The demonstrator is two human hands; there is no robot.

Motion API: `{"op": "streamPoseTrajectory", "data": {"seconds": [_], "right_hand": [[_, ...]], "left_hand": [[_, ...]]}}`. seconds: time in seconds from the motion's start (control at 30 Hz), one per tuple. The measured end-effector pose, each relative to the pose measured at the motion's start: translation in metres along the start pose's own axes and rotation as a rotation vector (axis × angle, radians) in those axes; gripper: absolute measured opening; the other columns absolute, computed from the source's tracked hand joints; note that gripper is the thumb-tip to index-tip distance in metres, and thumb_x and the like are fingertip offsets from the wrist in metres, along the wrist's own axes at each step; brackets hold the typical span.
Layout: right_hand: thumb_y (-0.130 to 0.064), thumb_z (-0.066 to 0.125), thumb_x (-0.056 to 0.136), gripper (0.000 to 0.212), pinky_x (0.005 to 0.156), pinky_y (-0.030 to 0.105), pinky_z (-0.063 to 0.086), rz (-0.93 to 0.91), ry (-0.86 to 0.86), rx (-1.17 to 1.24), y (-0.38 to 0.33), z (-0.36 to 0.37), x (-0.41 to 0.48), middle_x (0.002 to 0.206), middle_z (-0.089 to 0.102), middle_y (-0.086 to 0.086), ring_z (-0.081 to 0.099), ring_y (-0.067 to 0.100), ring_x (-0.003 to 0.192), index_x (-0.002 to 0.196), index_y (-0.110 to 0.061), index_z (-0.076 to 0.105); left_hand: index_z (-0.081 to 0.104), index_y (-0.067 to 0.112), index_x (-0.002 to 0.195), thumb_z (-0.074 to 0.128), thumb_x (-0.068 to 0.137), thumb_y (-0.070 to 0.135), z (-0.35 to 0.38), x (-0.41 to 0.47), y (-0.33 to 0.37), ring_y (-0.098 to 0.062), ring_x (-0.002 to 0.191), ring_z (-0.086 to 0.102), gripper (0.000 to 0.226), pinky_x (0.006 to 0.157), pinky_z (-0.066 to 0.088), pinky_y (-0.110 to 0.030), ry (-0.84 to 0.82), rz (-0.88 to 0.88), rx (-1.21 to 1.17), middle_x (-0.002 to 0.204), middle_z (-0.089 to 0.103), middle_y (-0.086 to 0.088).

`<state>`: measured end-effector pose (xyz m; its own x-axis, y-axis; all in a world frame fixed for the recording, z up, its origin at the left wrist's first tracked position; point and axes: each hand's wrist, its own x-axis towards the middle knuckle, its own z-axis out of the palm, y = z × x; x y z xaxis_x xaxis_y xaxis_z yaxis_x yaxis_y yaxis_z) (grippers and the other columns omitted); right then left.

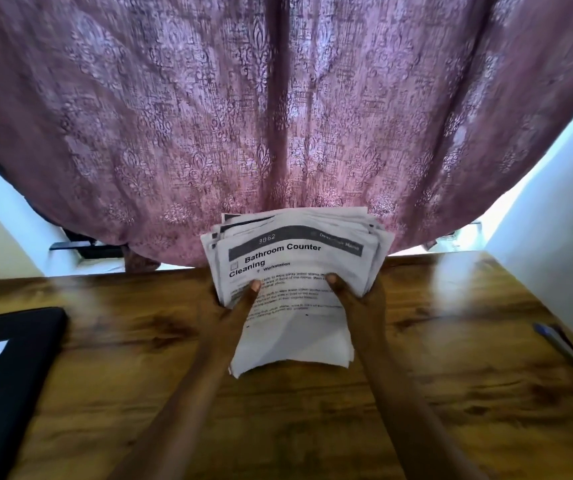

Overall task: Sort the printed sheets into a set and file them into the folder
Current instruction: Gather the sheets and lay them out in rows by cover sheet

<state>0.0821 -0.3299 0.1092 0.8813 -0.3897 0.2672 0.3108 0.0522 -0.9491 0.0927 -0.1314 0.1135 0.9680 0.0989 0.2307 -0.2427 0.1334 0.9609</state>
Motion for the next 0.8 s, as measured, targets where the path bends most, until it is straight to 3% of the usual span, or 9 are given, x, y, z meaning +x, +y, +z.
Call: {"op": "streamPoseTrajectory", "data": {"seconds": [0.1, 0.17, 0.23, 0.37, 0.47, 0.5, 0.57, 0.67, 0.8], "right_hand": [[-0.038, 0.085, 0.06, 0.061, 0.072, 0.015, 0.052, -0.036, -0.092, 0.033, -0.01, -0.016, 0.012, 0.095, 0.071, -0.02, 0.067, -0.001, 0.089, 0.11, -0.018, 0.057], [-0.046, 0.087, 0.051, 0.074, 0.076, 0.02, 0.053, 0.044, -0.222, 0.043, -0.011, -0.017, 0.013, 0.1, 0.072, -0.015, 0.067, 0.005, 0.096, 0.112, -0.019, 0.055], [-0.048, 0.089, 0.049, 0.075, 0.076, 0.03, 0.056, 0.101, -0.291, 0.061, -0.008, -0.013, 0.009, 0.104, 0.072, -0.005, 0.068, 0.017, 0.099, 0.112, -0.021, 0.06], [-0.012, 0.076, 0.07, 0.039, 0.074, 0.024, 0.055, -0.01, -0.138, 0.051, -0.016, -0.006, 0.001, 0.099, 0.073, -0.011, 0.068, 0.011, 0.095, 0.104, -0.027, 0.065], [0.002, 0.068, 0.077, 0.045, 0.071, 0.02, 0.054, -0.108, -0.071, 0.056, -0.026, 0.0, -0.003, 0.094, 0.072, -0.017, 0.068, 0.004, 0.09, 0.095, -0.039, 0.071], [0.004, 0.067, 0.078, 0.052, 0.071, 0.02, 0.054, -0.134, -0.067, 0.044, -0.028, 0.001, -0.005, 0.094, 0.072, -0.018, 0.068, 0.003, 0.09, 0.093, -0.046, 0.07], [-0.002, 0.068, 0.081, 0.052, 0.076, 0.026, 0.056, -0.144, -0.082, -0.004, -0.024, 0.002, -0.012, 0.098, 0.072, -0.016, 0.068, 0.006, 0.094, 0.097, -0.052, 0.067], [-0.036, 0.073, 0.077, 0.033, 0.085, 0.04, 0.057, 0.027, -0.061, -0.102, 0.001, -0.006, -0.026, 0.106, 0.071, -0.009, 0.067, 0.011, 0.099, 0.109, -0.04, 0.065], [-0.034, 0.071, 0.079, 0.028, 0.084, 0.042, 0.057, 0.123, -0.052, -0.178, 0.016, -0.009, -0.029, 0.1, 0.073, -0.002, 0.068, 0.012, 0.094, 0.105, -0.027, 0.066]], "left_hand": [[0.074, 0.029, 0.095, 0.084, 0.069, 0.03, -0.014, 0.002, -0.001, -0.02, 0.094, 0.071, 0.028, 0.069, 0.058, -0.032, -0.107, 0.013, -0.118, 0.101, 0.074, 0.003], [0.072, 0.024, 0.1, 0.09, 0.054, 0.047, -0.017, -0.002, -0.007, -0.025, 0.097, 0.07, 0.053, 0.072, 0.059, -0.037, -0.205, -0.079, -0.133, 0.104, 0.074, -0.003], [0.067, 0.015, 0.106, 0.088, 0.051, 0.052, -0.011, -0.006, -0.004, -0.022, 0.096, 0.07, 0.069, 0.072, 0.059, -0.034, -0.225, -0.088, -0.09, 0.104, 0.074, -0.003], [0.067, 0.019, 0.1, 0.073, 0.074, 0.026, -0.007, -0.011, 0.005, -0.014, 0.09, 0.071, 0.027, 0.066, 0.057, -0.023, -0.114, -0.018, -0.106, 0.094, 0.075, 0.008], [0.072, 0.035, 0.098, 0.078, 0.066, 0.054, -0.003, -0.013, 0.012, -0.01, 0.097, 0.069, 0.038, 0.07, 0.057, -0.023, -0.068, 0.055, -0.073, 0.102, 0.073, 0.013], [0.071, 0.041, 0.101, 0.077, 0.066, 0.055, -0.002, -0.014, 0.014, -0.01, 0.1, 0.068, 0.037, 0.073, 0.057, -0.024, -0.069, 0.09, -0.062, 0.105, 0.072, 0.014], [0.067, 0.049, 0.104, 0.074, 0.073, 0.05, -0.004, -0.016, 0.006, -0.01, 0.103, 0.067, 0.032, 0.078, 0.058, -0.029, -0.087, 0.132, 0.002, 0.108, 0.071, 0.015], [0.065, 0.056, 0.102, 0.07, 0.067, 0.07, -0.013, -0.025, -0.025, -0.01, 0.099, 0.069, 0.038, 0.078, 0.059, -0.045, -0.103, 0.069, 0.205, 0.107, 0.071, 0.016], [0.061, 0.061, 0.103, 0.068, 0.074, 0.059, -0.017, -0.029, -0.045, -0.003, 0.095, 0.068, 0.03, 0.074, 0.059, -0.048, -0.081, 0.07, 0.328, 0.103, 0.068, 0.028]]}}
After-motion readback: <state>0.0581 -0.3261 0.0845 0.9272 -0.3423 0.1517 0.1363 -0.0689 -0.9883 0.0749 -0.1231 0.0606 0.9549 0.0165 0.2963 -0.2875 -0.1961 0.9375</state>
